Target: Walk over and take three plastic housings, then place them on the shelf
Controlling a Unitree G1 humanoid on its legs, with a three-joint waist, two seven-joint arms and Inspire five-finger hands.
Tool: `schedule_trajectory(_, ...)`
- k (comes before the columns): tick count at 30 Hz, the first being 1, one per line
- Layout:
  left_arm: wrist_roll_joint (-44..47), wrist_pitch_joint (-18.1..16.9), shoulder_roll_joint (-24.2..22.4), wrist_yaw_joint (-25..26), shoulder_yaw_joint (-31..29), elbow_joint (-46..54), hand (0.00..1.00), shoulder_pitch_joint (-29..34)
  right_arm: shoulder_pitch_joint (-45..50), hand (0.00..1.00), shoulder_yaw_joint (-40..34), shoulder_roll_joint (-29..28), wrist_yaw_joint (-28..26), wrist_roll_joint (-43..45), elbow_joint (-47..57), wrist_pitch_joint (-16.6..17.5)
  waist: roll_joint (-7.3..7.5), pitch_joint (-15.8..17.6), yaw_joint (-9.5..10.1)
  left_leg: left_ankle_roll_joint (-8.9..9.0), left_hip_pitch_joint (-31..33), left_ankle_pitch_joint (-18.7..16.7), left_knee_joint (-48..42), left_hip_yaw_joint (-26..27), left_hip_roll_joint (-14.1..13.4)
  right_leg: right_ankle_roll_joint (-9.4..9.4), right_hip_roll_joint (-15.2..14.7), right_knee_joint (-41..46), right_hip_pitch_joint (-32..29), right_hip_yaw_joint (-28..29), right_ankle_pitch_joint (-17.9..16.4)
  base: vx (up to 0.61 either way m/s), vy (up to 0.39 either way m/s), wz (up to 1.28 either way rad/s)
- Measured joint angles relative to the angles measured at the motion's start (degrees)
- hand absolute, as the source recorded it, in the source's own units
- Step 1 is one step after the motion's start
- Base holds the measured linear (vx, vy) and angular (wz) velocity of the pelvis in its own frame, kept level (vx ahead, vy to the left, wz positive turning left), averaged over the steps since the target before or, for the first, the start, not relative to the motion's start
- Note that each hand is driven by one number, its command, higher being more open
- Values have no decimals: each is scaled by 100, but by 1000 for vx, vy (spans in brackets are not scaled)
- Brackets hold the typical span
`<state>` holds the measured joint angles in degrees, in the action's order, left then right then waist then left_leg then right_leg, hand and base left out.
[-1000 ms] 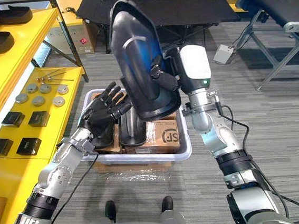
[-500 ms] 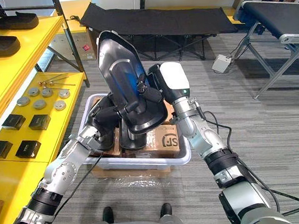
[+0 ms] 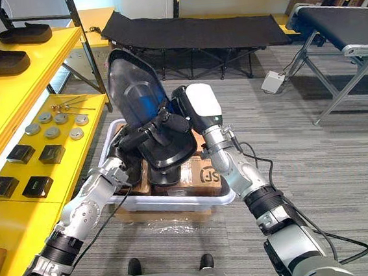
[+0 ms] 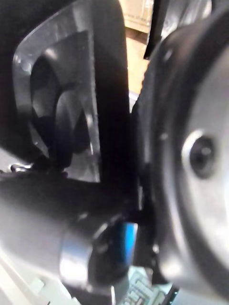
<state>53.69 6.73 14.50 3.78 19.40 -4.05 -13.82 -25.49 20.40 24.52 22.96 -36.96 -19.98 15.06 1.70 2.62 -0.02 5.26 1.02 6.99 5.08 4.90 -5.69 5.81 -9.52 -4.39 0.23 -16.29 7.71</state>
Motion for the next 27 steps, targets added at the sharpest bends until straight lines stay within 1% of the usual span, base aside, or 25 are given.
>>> schedule_trajectory(2, 8, -75, -83, 53, -62, -144, 0, 1, 6, 0, 8, -94, 5, -13, 11, -6, 2, -1, -3, 0, -1, 0, -1, 2, -3, 0, 3, 0, -1, 2, 0, 0, 0, 0)
schedule_trajectory(5, 51, -126, -82, 50, -59, -152, 0, 3, 18, 0, -44, -160, 5, -12, 11, -11, 4, -2, -3, 1, -1, -1, -1, 7, -3, 0, 3, 0, -2, 8, 0, 0, 0, 0)
schedule_trajectory(6, 290, -136, -82, 47, -51, -161, 0, 5, 19, 0, -78, -192, 26, -11, 16, -11, 7, -3, -5, 2, -5, -2, -1, 15, -3, 0, 3, 0, -2, 17, 0, 0, 0, 0)
schedule_trajectory(10, 694, -173, -101, 37, -4, -256, 0, 26, 79, 0, -74, -198, 75, -39, 62, -10, 38, -24, -5, 9, -41, -9, 1, 73, -8, 0, 3, 0, -3, 79, 0, 0, 0, -8)
schedule_trajectory(13, 706, -174, -106, 37, 46, -278, 0, 53, 219, 0, -99, -221, 148, -39, 88, -10, 83, -45, -18, 12, -46, -13, 1, 86, -9, 0, 3, 0, -5, 89, -1, 0, 0, 0)
schedule_trajectory(17, 705, -253, -164, 38, 49, -277, 0, 137, 317, 0, -121, -250, 153, -39, 149, -10, 88, -44, -20, 12, -49, -13, 2, 95, -11, 0, 2, 0, -8, 94, -2, 0, 0, 0)
schedule_trajectory(20, 611, -445, -334, 39, 49, -255, 0, 286, 493, 0, -205, -309, 179, -39, 281, -10, 102, -50, -14, 15, -49, -16, 2, 97, -9, 0, 0, 0, -8, 95, -3, 0, 0, 0)
schedule_trajectory(23, 276, -505, -410, 87, 49, -239, 0, 324, 698, 0, -353, -474, 211, -37, 287, -10, 140, -53, -2, 20, -49, -20, 2, 100, -13, -3, -1, 0, -11, 97, -7, 0, 0, 0)
schedule_trajectory(27, -209, -677, -577, 312, -31, 145, 0, 615, 997, 0, -528, -689, 247, -29, 507, -7, 147, -58, -22, 37, -52, -32, 2, 138, 6, -18, 12, 0, -35, 110, -23, -6, -1, -4)
